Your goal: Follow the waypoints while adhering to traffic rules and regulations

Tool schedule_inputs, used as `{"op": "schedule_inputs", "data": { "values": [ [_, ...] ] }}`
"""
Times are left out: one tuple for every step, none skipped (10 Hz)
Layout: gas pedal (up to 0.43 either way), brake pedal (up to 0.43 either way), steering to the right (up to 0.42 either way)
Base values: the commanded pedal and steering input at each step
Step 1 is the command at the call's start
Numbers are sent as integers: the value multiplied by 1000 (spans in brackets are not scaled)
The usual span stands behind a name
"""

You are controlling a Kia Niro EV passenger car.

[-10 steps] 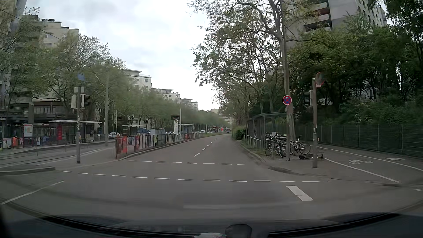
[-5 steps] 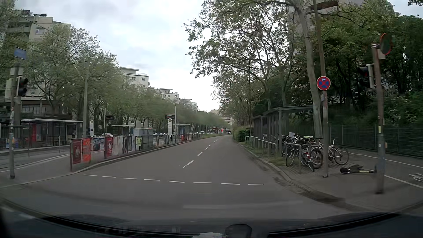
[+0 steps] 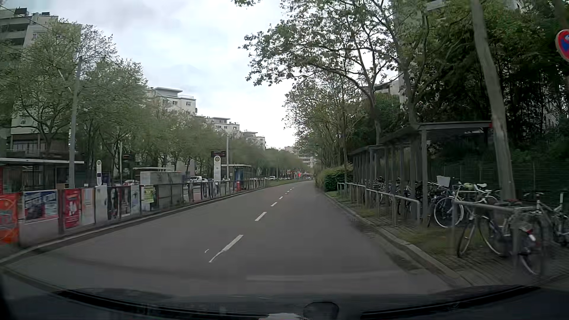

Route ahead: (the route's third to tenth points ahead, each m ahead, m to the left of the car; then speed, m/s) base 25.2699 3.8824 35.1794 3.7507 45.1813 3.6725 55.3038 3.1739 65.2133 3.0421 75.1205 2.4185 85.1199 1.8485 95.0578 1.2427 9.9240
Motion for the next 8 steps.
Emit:
{"op": "schedule_inputs", "data": {
  "values": [
    [157,0,0],
    [157,0,2],
    [157,0,2],
    [157,0,3],
    [157,0,4],
    [157,0,5],
    [157,0,6],
    [157,0,6]
  ]
}}
